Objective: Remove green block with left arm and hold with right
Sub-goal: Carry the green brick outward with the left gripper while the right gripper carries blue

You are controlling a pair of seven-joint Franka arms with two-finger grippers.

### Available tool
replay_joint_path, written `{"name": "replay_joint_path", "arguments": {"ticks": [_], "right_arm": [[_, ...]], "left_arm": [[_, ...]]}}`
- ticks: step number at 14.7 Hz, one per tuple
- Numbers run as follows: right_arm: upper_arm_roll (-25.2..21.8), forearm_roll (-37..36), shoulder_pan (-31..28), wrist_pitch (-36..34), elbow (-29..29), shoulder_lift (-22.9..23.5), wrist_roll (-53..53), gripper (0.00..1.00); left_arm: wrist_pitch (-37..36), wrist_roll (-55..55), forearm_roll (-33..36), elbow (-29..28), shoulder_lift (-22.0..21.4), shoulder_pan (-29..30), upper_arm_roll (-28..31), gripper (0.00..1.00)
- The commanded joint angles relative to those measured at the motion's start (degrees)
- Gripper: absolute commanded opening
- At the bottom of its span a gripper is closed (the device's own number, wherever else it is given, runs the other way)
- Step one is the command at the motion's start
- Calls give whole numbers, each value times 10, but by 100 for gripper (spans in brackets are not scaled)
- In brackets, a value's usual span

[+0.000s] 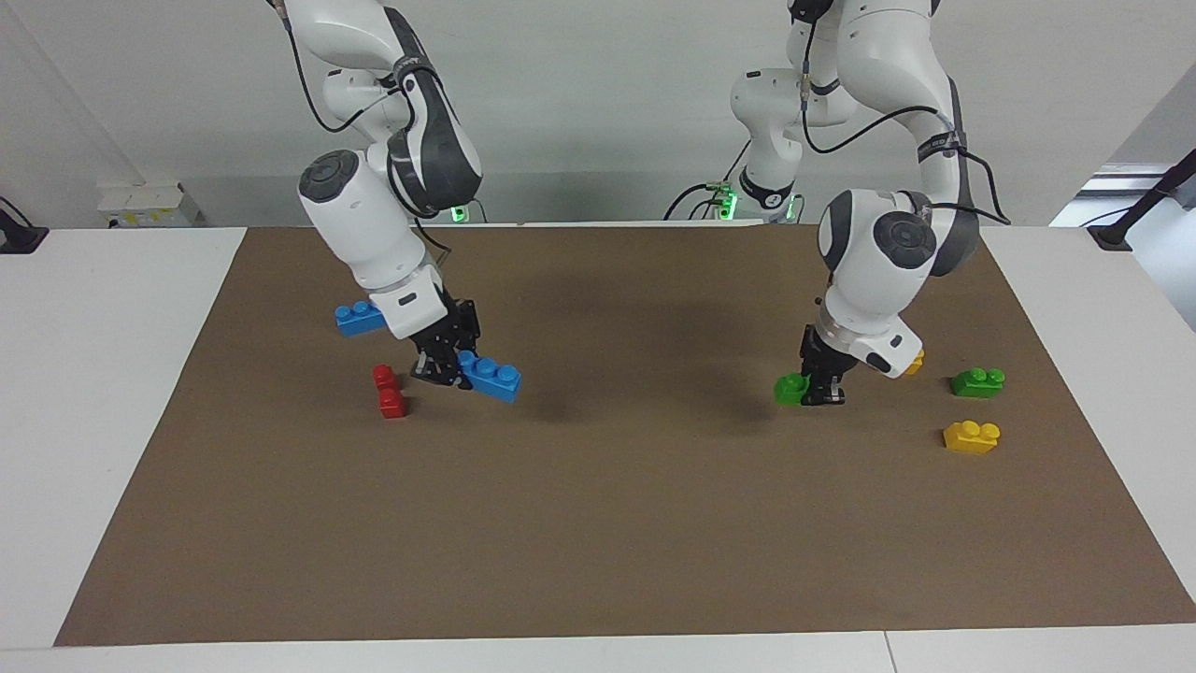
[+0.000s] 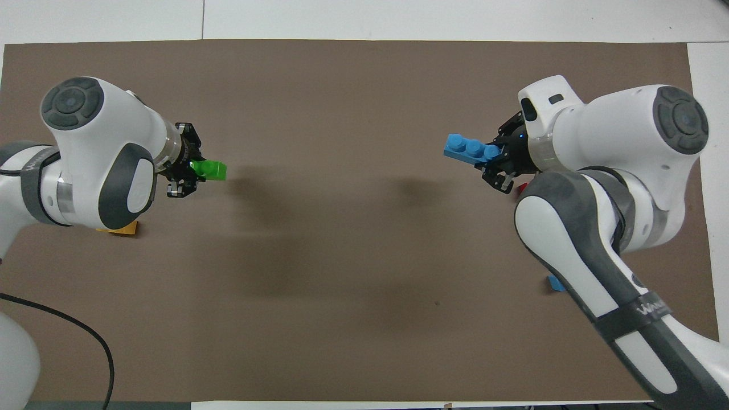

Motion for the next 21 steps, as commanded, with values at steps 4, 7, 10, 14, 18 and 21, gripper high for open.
{"name": "replay_joint_path", "arguments": {"ticks": [4,7,10,14,18,21], "right_arm": [[-93,-51,4,-8,2,-1,36,16],[-130,-60,4,-3,-2,0,93,16],[-149,-117,1,8,-5,4,204,16],[-168,-122,0,22,-7,24,312,16],[-175,-126,0,44,-17,45,436,15],[-174,-143,-2,72,-21,66,463,15]], "left_arm": [[30,117,-1,-38,-20,73,-6,0],[58,141,-1,-48,-19,95,-6,0],[78,174,-1,-54,-14,112,-6,0],[98,206,-1,-54,2,125,-5,0],[119,242,-1,-54,19,134,-5,0],[123,267,-1,-54,22,135,-4,0]]}}
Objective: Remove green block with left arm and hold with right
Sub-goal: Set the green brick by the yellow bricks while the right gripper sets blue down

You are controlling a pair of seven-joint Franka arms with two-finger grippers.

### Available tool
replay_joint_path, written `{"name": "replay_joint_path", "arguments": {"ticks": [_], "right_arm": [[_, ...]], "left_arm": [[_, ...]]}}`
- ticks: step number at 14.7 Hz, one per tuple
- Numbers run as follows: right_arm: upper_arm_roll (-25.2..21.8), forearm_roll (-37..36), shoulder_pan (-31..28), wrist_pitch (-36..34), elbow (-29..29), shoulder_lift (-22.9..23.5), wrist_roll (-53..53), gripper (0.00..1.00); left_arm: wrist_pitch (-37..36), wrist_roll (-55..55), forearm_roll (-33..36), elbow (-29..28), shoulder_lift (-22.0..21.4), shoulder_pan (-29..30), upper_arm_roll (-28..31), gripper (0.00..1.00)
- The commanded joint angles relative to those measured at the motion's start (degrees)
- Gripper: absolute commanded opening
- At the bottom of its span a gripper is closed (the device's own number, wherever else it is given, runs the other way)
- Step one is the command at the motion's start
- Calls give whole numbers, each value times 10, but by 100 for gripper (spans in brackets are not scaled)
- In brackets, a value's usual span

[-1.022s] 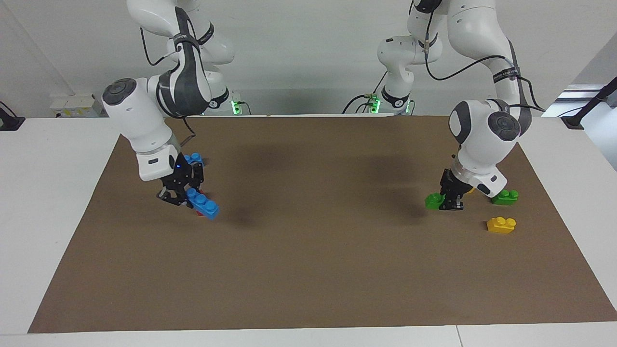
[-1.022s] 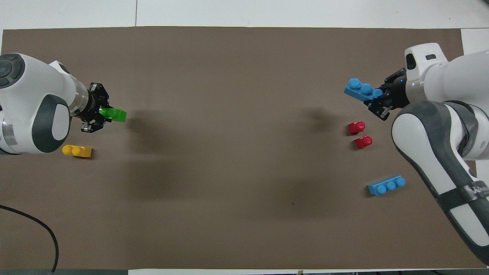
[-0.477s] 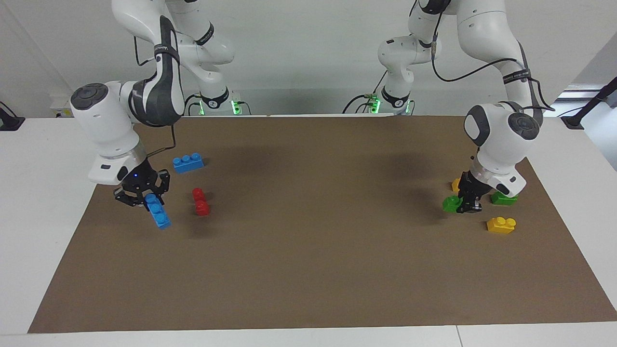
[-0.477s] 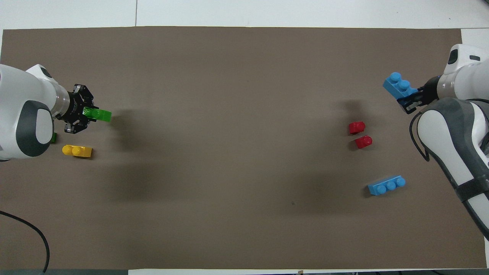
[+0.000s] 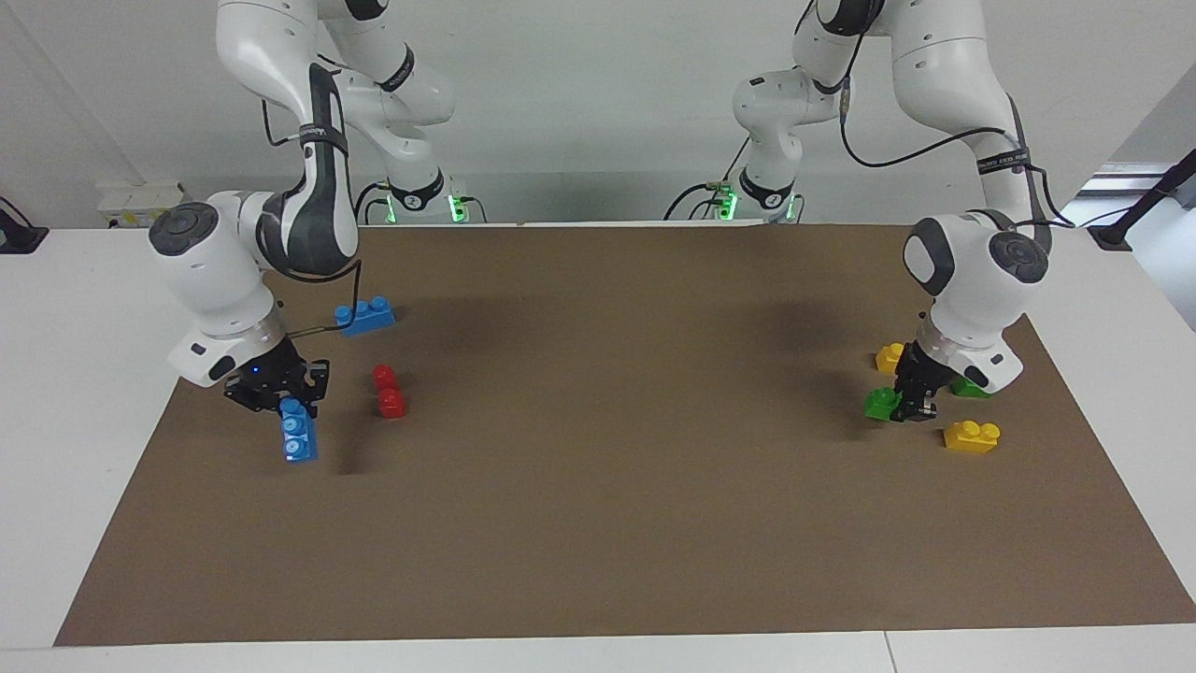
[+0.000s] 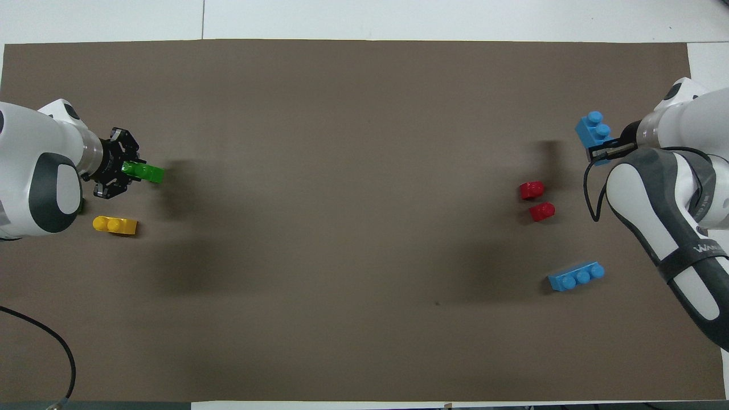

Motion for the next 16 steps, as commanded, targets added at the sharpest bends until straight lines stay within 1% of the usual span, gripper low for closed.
{"name": "replay_joint_path", "arguments": {"ticks": [1,2,5,7,9,13,16], "right_arm": [[-1,-19,-3,49,-14,19,26,15],[-1,-22,-2,73,-24,24,26,15],[-1,-83,-2,176,-71,26,26,15],[0,-83,-2,179,-72,27,34,15],[1,-83,-2,184,-78,32,71,15],[1,-82,-1,185,-80,40,106,15],[1,-83,0,187,-90,40,110,15]], "left_arm": [[19,25,-1,-9,4,13,-4,0],[26,30,-1,-9,7,17,-5,0],[33,45,-1,-9,11,19,-4,0],[38,48,-1,-9,13,23,-4,0],[41,49,-1,-9,15,23,-4,0],[52,53,-1,-9,25,22,-4,0],[60,54,-1,-10,27,22,-4,0]]}}
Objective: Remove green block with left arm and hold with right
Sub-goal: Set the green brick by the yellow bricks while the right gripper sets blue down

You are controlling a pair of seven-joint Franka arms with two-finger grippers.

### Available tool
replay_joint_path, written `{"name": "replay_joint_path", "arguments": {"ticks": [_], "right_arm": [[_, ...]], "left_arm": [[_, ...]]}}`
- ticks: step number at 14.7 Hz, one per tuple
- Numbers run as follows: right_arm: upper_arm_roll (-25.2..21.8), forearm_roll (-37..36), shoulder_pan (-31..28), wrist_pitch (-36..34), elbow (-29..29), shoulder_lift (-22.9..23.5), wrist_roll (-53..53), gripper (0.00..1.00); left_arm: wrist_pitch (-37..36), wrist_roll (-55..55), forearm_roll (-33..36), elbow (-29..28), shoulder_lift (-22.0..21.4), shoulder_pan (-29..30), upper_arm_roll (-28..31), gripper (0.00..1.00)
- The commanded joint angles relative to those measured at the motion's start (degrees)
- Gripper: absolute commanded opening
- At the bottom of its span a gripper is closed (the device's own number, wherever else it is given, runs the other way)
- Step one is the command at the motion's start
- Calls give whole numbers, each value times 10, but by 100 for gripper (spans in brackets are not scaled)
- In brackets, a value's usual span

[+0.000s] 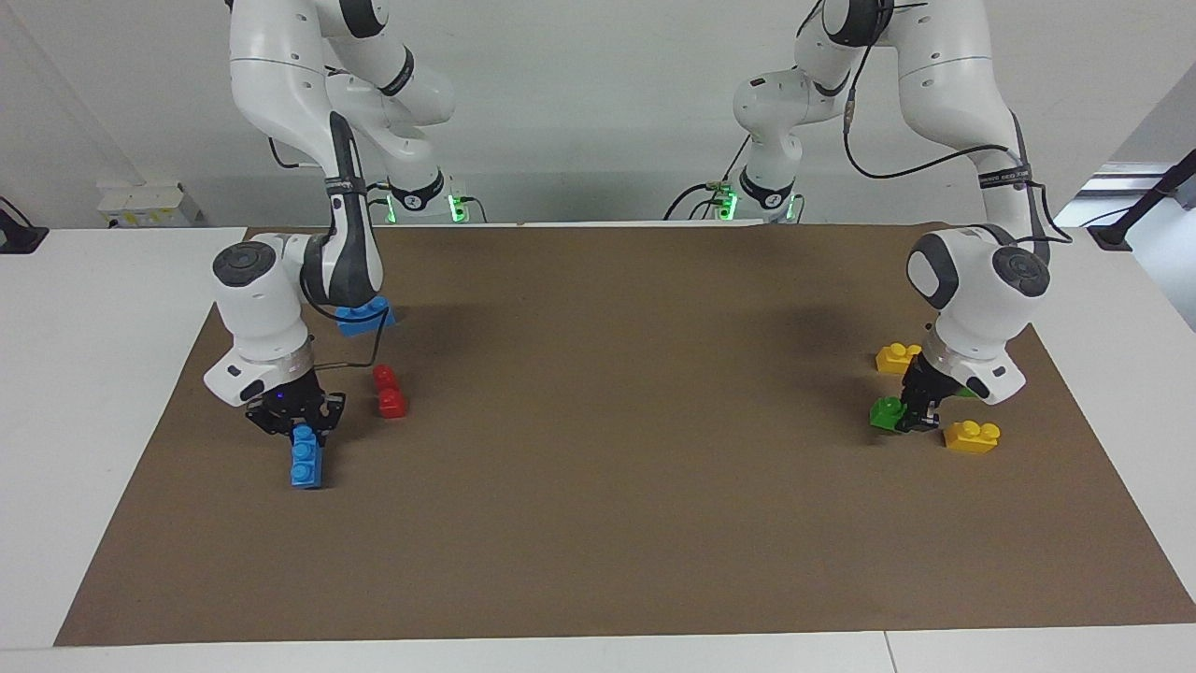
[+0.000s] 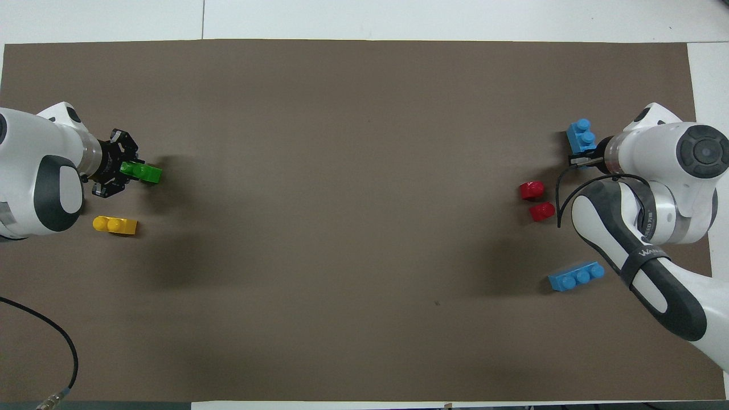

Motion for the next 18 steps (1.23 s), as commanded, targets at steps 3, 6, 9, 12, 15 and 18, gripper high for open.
{"name": "replay_joint_path", "arguments": {"ticks": [3,6,9,12,15,18], "right_arm": [[1,-16,-2,14,-25,-1,22,19],[2,-15,-4,14,-34,-2,22,39],[2,-15,-7,14,-33,-2,21,79],[2,-15,-8,13,-27,-1,19,100],[2,-15,-8,8,-23,-4,15,100],[1,-15,-7,-10,-17,-16,15,100]], "left_arm": [[26,50,-1,-13,-1,5,-4,0],[27,57,-1,-17,-1,4,-4,0],[25,79,-1,-17,-1,5,-4,37],[11,79,-1,-16,-5,6,-5,100],[-20,79,-1,-9,-14,6,-5,100],[-40,79,0,-7,-41,6,-5,100]]}}
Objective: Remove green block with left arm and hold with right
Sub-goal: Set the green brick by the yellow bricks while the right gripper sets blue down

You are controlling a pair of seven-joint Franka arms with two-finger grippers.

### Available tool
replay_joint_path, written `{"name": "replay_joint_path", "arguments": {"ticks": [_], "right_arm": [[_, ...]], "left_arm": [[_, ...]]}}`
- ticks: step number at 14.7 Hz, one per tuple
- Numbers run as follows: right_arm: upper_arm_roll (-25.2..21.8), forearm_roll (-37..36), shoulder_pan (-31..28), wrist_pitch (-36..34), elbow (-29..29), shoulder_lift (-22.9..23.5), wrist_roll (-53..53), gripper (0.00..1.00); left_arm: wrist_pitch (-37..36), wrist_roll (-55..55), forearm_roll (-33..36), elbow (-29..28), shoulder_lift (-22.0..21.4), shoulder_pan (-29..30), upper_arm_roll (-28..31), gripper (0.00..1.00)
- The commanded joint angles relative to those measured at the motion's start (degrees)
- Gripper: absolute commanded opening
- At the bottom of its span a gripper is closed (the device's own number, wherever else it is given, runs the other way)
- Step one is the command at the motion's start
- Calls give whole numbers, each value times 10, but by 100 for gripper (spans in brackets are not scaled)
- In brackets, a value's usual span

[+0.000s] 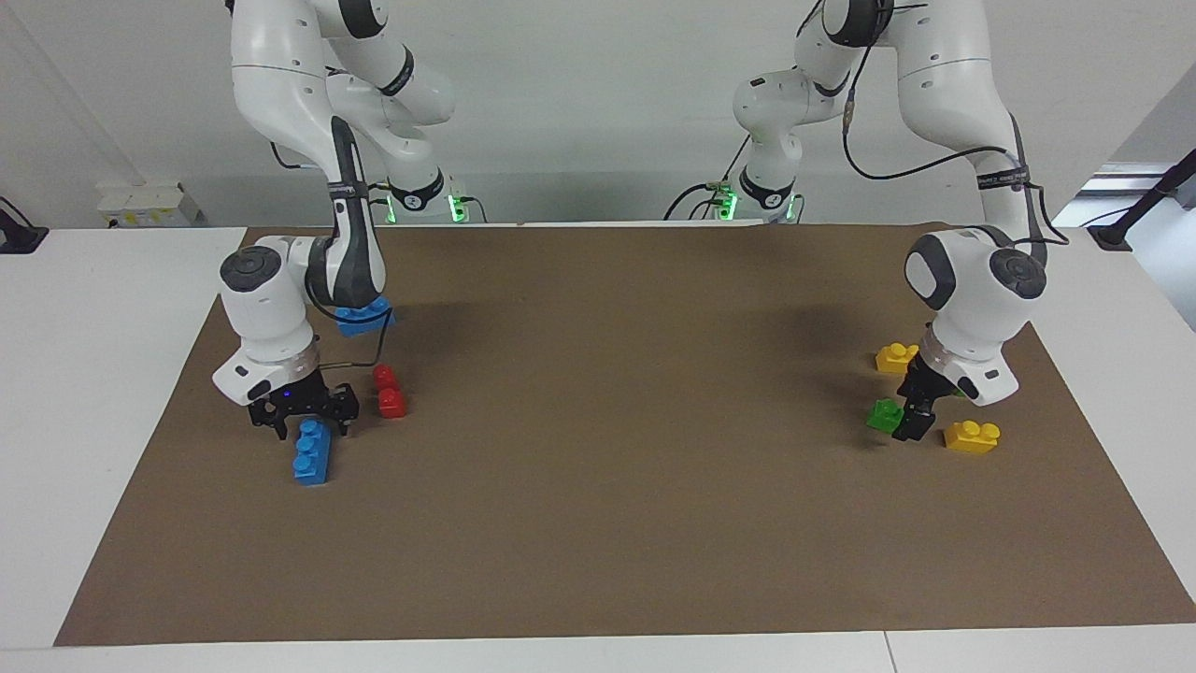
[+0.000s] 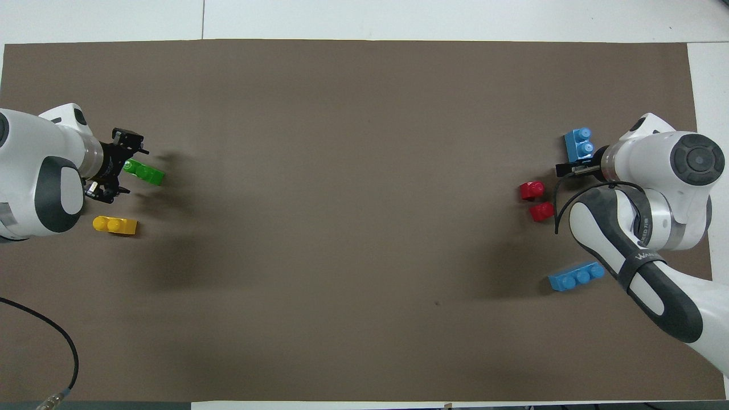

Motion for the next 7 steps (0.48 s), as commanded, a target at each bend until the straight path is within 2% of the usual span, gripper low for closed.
{"name": "replay_joint_path", "arguments": {"ticks": [1,7], "right_arm": [[3,-14,-3,-29,2,-23,11,100],[4,-9,2,-161,7,-93,11,100]], "left_arm": [[-34,11,0,-3,-38,5,-4,100],[-110,44,7,39,-63,-6,-4,100]]}}
